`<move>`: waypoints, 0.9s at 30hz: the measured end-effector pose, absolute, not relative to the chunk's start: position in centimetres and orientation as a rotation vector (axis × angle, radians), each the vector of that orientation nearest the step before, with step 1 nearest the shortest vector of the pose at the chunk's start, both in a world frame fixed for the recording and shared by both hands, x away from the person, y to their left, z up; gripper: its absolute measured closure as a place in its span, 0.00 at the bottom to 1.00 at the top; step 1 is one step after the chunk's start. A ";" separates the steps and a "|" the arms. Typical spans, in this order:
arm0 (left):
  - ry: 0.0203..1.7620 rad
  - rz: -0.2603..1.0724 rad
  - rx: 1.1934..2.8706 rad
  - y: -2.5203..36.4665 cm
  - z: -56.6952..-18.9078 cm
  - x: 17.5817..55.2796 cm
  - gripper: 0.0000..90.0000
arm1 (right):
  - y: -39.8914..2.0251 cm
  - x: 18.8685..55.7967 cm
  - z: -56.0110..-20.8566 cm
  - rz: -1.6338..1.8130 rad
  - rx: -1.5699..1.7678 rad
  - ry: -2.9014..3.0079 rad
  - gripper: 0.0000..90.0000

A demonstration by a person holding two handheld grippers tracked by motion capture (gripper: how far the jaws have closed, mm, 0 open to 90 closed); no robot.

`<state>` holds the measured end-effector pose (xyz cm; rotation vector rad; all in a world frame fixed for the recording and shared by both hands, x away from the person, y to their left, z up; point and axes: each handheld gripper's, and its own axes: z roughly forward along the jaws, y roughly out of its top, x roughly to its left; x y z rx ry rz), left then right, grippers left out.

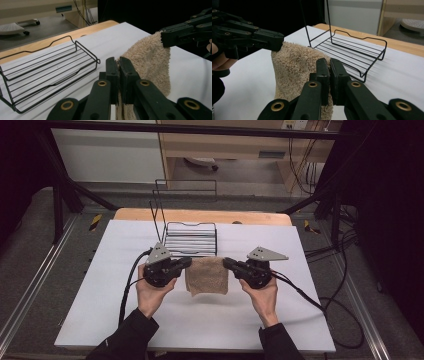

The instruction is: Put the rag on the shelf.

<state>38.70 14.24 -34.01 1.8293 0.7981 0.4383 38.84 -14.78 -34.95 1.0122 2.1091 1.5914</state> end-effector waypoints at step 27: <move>0.792 0.500 1.725 15.8 -31.2 38.9 0.96 | -13.1 38.8 -31.7 1.649 0.930 1.998 0.96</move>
